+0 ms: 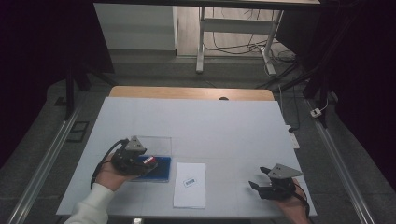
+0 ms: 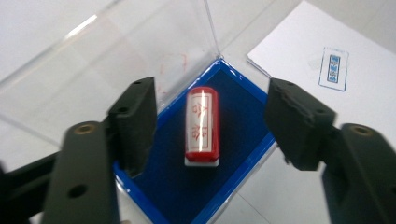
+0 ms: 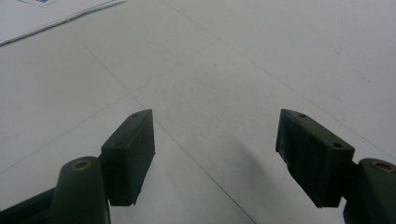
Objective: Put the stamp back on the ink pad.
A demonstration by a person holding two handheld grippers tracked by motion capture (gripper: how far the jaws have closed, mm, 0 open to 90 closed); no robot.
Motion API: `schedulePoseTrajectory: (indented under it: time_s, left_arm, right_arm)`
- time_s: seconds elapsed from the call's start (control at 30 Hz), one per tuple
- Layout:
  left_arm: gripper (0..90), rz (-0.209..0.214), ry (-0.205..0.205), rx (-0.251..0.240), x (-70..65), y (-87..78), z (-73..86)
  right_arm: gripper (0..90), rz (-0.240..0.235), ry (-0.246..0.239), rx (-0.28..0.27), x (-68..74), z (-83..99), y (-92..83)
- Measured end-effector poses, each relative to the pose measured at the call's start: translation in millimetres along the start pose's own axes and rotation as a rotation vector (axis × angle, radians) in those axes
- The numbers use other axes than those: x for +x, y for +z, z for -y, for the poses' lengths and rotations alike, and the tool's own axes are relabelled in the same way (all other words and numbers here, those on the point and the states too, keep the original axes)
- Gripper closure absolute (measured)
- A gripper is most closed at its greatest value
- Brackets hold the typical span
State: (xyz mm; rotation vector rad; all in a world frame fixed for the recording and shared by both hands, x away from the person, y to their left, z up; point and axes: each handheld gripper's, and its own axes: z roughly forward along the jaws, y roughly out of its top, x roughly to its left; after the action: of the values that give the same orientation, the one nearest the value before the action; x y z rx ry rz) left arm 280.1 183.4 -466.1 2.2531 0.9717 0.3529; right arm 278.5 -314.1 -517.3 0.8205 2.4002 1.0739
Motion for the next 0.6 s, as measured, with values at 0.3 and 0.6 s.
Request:
schedulePoseTrajectory:
  time_s: [0.3,0.6]
  left_arm:
    - [28.5,-0.036,-0.035,-0.072,-0.6,-17.4,34.5]
    - [27.7,-0.037,-0.067,-0.111,-1.8,-21.3,69.1]
  right_arm:
    - [28.1,0.005,0.002,-0.001,-0.7,0.4,-1.7]
    - [28.1,0.005,-0.001,-0.004,0.0,0.3,-1.1]
